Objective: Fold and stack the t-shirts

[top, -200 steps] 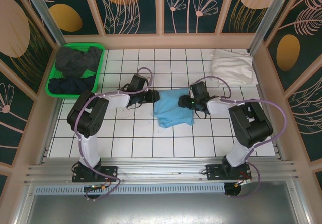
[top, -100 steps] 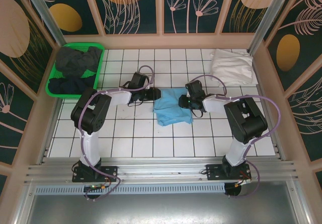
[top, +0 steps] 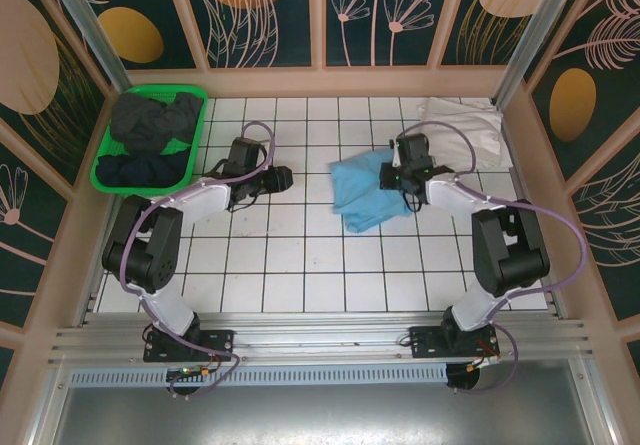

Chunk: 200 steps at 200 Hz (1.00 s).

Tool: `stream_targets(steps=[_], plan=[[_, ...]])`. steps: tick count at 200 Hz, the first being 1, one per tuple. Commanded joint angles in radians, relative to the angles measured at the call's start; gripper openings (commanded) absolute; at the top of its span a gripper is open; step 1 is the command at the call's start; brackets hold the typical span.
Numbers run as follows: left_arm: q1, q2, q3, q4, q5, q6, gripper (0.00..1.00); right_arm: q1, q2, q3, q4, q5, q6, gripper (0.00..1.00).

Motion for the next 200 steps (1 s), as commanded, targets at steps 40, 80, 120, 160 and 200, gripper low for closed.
stream_targets(steps=[40,80,120,160,200], plan=[[0.006,0.005,0.007,-0.047,-0.038,0.045,0.48,-0.161,0.036,0.282,0.033,0.06,-0.18,0.0],[0.011,0.021,0.033,-0.067,-0.031,0.044,0.48,-0.337,0.093,0.34,0.206,-0.112,-0.19,0.0],[0.011,0.001,0.02,-0.085,-0.039,0.045,0.47,-0.509,0.223,0.375,0.336,-0.345,-0.169,0.0],[0.01,-0.048,-0.002,-0.113,-0.068,0.047,0.48,-0.62,0.452,0.562,0.201,-0.527,-0.224,0.0],[0.011,-0.076,-0.006,-0.135,-0.09,0.043,0.48,-0.687,0.622,0.754,0.083,-0.582,-0.221,0.0]])
